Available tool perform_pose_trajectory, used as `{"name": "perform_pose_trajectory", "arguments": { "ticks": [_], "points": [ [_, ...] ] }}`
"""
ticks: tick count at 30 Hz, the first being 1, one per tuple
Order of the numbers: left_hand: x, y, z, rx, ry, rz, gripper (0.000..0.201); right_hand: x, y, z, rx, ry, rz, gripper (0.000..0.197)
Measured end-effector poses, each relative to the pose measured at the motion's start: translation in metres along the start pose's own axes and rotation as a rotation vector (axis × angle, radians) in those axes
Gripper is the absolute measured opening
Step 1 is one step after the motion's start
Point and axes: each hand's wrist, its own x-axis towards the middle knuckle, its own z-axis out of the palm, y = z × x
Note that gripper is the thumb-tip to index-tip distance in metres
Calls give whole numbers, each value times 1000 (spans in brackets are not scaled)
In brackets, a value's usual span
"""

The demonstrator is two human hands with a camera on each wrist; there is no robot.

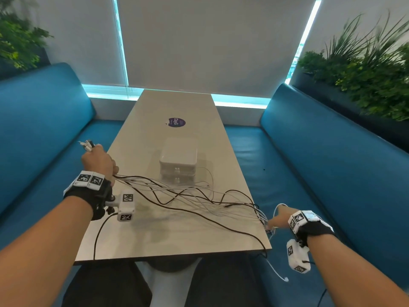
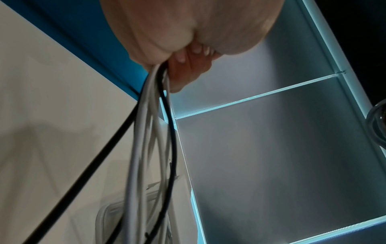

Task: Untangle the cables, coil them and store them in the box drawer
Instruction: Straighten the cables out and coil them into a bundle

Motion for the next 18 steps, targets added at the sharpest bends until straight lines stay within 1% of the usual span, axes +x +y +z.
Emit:
{"name": "perform_pose_trajectory", "arguments": {
  "ticks": [1,2,4,7,9,11,12,13,15,17,18],
  "points": [
    [0,1,0,9,0,17,24,4,1,1,5,14,-28,41],
    [1,2,-2,18,2,25,24,8,2,2,33,41,-53,39],
    [1,3,-4,24,10,26,25,15,4,5,88,92,-69,44],
    [3,3,-9,12,12,2,26,13,1,10,57,124,-76,47],
    [4,1,-11,12,7,-8,25,14,-1,12,68,173,-5,42],
    [4,-1,-13,26,11,-5,23,15,2,14,47,164,60,39],
    [5,-1,-14,29,13,1,23,16,5,14,16,154,71,40],
    [6,-1,-15,33,15,8,22,19,9,12,-7,163,113,42],
    [7,0,-17,44,24,20,21,18,19,12,33,207,133,50],
    [7,1,-19,57,35,21,22,26,29,16,34,282,155,47],
    [7,2,-19,60,39,20,23,28,30,16,43,270,171,49]
  ]
}}
